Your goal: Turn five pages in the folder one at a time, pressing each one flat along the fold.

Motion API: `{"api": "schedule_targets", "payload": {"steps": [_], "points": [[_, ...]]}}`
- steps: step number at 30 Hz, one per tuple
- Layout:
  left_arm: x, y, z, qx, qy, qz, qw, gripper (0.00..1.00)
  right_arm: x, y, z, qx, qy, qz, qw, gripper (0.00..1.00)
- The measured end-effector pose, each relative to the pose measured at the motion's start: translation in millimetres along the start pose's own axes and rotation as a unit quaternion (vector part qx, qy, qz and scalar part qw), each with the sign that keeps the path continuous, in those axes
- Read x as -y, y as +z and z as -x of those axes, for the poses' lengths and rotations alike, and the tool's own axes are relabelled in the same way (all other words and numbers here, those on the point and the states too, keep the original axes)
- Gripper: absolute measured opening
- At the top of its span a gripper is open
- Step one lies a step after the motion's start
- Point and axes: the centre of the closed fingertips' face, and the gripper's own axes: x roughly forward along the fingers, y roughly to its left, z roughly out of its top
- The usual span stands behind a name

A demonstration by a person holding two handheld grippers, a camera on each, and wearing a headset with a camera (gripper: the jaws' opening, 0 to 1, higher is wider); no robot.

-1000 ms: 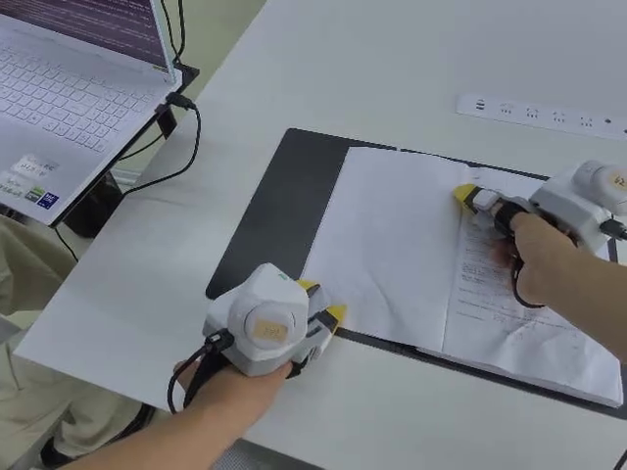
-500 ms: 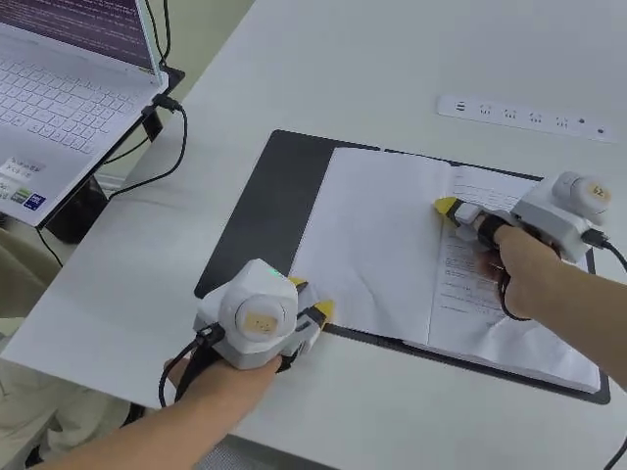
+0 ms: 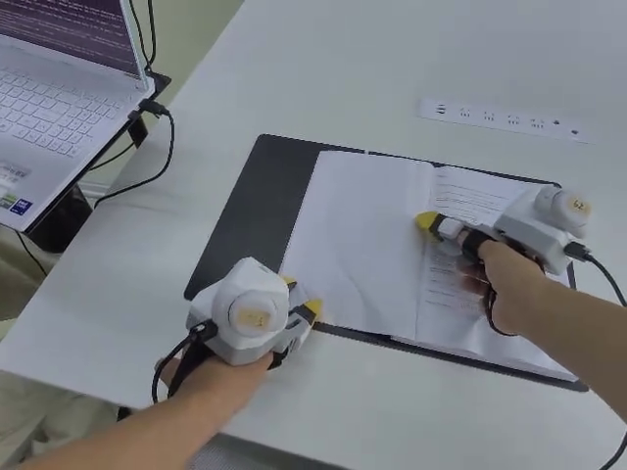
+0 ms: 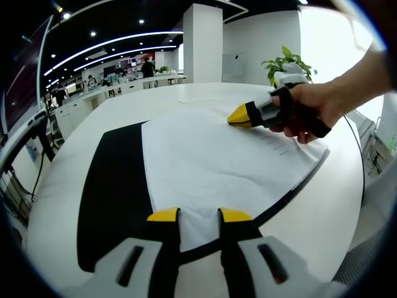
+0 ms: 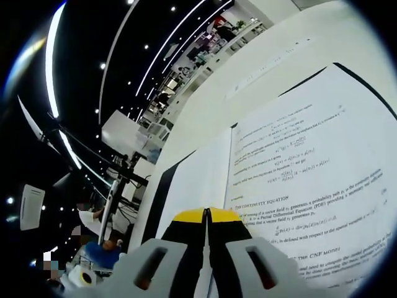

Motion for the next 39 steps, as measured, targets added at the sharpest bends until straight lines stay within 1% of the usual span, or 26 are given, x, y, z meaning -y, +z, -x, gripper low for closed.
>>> {"api": "schedule_targets", "payload": {"steps": [6, 9, 10, 15, 18, 25, 34, 39], "points": [[0.6, 0.4, 1.0, -0.002, 0.000, -0.001, 1.0000, 0.23, -4.2, -9.6, 8.8, -0.010, 0.004, 0.006, 0.9999, 0.00], [0.6, 0.4, 1.2, -0.002, 0.000, 0.000, 1.0000, 0.23, -7.1, -19.3, 12.6, -0.026, 0.006, 0.013, 0.9996, 0.00], [0.5, 0.3, 1.1, -0.001, 0.001, 0.004, 1.0000, 0.23, -8.0, -22.1, 13.8, -0.028, 0.006, 0.017, 0.9994, 0.00], [0.9, 0.7, 1.6, -0.002, 0.002, 0.001, 1.0000, 0.22, -8.4, -33.9, 19.7, -0.036, 0.007, 0.019, 0.9991, 0.00], [1.4, 1.1, 2.4, -0.001, 0.002, 0.001, 1.0000, 0.22, -11.3, -41.3, 25.5, -0.041, 0.007, 0.023, 0.9989, 0.00], [1.7, 1.8, 3.3, 0.001, 0.002, 0.003, 1.0000, 0.22, -22.6, -67.8, 44.5, -0.059, 0.011, 0.034, 0.9976, 0.00], [1.9, 2.3, 4.5, 0.002, 0.002, 0.004, 1.0000, 0.22, -21.5, -89.2, 60.6, -0.068, 0.015, 0.033, 0.9970, 0.00], [2.0, 2.5, 5.0, 0.003, 0.002, 0.007, 1.0000, 0.22, -22.5, -105.4, 73.1, -0.072, 0.019, 0.028, 0.9968, 0.00]]}}
